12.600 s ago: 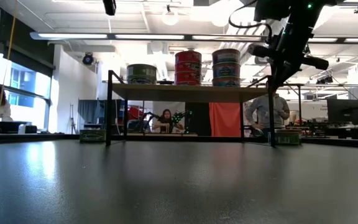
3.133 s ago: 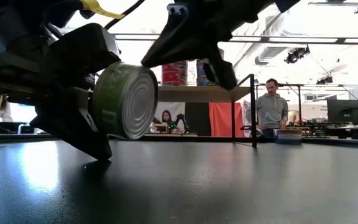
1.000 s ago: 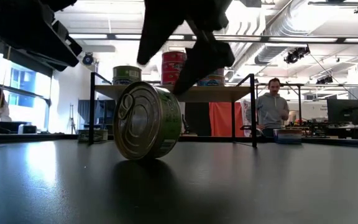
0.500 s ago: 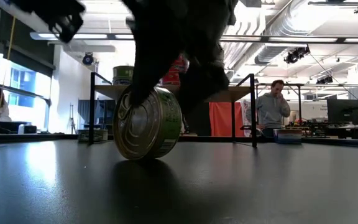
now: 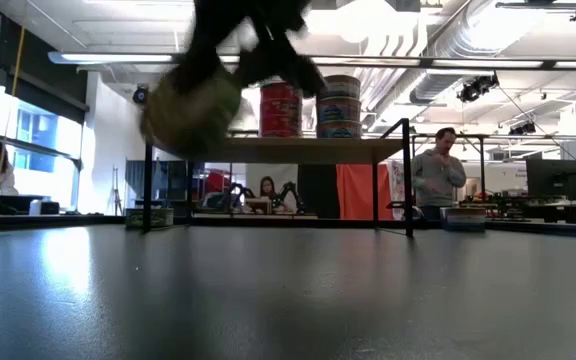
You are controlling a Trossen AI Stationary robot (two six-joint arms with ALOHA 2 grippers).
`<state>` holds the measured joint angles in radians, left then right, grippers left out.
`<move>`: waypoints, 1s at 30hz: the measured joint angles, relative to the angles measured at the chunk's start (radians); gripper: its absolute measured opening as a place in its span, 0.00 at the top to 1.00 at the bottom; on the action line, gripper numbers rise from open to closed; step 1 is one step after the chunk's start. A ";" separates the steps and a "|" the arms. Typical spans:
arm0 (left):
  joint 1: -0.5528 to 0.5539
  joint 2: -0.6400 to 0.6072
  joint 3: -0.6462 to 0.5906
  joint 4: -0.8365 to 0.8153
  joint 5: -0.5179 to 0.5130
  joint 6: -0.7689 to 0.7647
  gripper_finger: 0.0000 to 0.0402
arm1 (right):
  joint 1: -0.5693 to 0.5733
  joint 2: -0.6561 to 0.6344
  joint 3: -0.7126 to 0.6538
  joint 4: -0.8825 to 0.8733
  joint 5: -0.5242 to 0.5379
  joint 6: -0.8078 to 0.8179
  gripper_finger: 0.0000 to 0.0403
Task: Stack canned seafood by type on shelf
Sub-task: Put the green tuna can on the shelf
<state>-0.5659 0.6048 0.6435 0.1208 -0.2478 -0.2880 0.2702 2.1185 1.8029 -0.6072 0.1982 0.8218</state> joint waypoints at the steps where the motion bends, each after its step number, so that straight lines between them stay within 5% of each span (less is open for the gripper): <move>1: 0.000 -0.019 0.004 0.057 0.000 0.024 1.00 | -0.013 -0.010 0.026 0.012 0.013 -0.017 0.70; 8: 0.000 -0.093 0.004 0.273 -0.026 0.242 1.00 | -0.195 -0.016 0.197 0.200 0.164 -0.051 0.70; 13: 0.001 -0.087 -0.006 0.260 -0.048 0.208 1.00 | -0.329 -0.015 0.260 0.365 0.063 -0.033 0.70; 20: 0.001 -0.032 -0.026 0.236 -0.079 0.185 1.00 | -0.424 -0.005 0.274 0.346 0.102 0.153 0.70; 24: 0.001 -0.006 -0.026 0.232 -0.095 0.185 1.00 | -0.425 -0.013 0.274 0.335 0.068 0.119 0.70; 30: 0.001 0.008 -0.026 0.219 -0.144 0.186 1.00 | -0.379 -0.080 0.273 0.056 0.075 0.027 0.70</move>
<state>-0.5652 0.6128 0.6174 0.3401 -0.3915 -0.1024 -0.1091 2.0387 2.0762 -0.5515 0.2736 0.8485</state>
